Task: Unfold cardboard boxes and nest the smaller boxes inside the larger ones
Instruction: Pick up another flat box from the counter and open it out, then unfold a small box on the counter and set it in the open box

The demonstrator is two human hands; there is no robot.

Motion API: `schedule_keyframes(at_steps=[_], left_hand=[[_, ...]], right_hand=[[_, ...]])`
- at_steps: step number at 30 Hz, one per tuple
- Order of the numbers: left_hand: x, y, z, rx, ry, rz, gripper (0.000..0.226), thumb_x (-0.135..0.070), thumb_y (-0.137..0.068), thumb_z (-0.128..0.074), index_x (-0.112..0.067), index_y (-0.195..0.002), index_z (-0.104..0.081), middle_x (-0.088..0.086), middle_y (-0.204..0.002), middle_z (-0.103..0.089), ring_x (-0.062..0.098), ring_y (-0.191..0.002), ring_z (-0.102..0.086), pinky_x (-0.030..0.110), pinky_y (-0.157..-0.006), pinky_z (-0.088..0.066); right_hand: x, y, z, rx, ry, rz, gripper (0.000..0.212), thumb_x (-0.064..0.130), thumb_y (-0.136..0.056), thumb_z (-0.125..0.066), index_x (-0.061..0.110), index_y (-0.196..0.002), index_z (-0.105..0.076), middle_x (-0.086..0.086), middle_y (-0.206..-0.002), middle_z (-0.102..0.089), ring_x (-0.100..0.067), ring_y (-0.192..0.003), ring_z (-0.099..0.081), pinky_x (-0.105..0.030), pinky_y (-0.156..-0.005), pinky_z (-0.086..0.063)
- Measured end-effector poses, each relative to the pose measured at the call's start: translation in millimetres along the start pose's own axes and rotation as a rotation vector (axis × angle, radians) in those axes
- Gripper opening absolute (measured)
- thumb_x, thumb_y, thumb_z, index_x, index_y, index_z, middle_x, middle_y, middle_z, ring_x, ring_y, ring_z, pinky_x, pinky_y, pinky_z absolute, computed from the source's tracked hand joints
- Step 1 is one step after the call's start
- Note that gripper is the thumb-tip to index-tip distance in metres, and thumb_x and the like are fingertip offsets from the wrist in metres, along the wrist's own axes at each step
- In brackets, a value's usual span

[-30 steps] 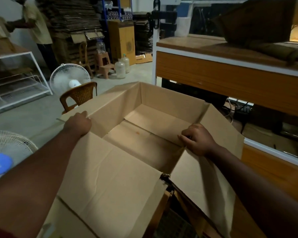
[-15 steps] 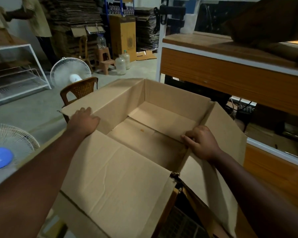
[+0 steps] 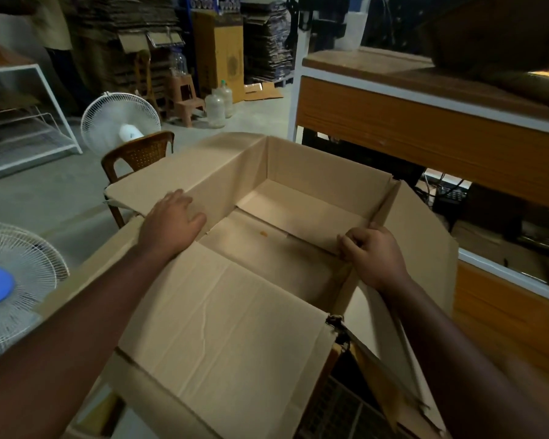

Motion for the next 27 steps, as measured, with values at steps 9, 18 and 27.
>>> schedule_keyframes(at_steps=[9,18,27], left_hand=[[-110.6,66.7,12.6,-0.002,0.280,-0.259,0.029,-0.024,-0.096,-0.064,-0.024,-0.124,-0.073,-0.002,-0.126,-0.073,0.018,-0.117,-0.067,0.032,-0.099,-0.051],[-368.0,180.0,-16.2,0.166,0.495,-0.746,0.028,-0.024,-0.097,-0.063,-0.021,-0.121,-0.075,-0.005,-0.120,-0.076,0.011,-0.111,-0.069,0.038,-0.095,-0.057],[-610.8,358.4,-137.5,0.607,0.622,-0.965,0.030,-0.031,-0.102,-0.060,-0.027,-0.129,-0.070,-0.011,-0.128,-0.071,0.002,-0.115,-0.061,0.008,-0.091,-0.044]], right_hand=[[11.9,40.3,24.0,-0.028,-0.256,-0.001,0.034,0.050,-0.098,-0.055,0.025,-0.104,-0.078,0.010,-0.101,-0.075,-0.014,-0.095,-0.067,-0.050,-0.082,-0.058],[-67.4,195.0,155.0,-0.277,-0.490,-0.090,0.014,0.031,-0.102,-0.063,0.029,-0.111,-0.075,0.018,-0.109,-0.075,-0.005,-0.106,-0.071,-0.024,-0.082,-0.058],[-225.1,387.8,295.9,-0.700,-0.403,-0.473,0.014,0.026,-0.101,-0.064,0.025,-0.103,-0.078,0.007,-0.100,-0.080,-0.020,-0.098,-0.076,-0.050,-0.086,-0.060]])
Point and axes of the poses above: each hand's wrist, its own y-axis away from the middle knuckle, its own z-axis out of the back of the hand, x = y × z, the point moved 4 cm from there along -y, towards the middle knuckle
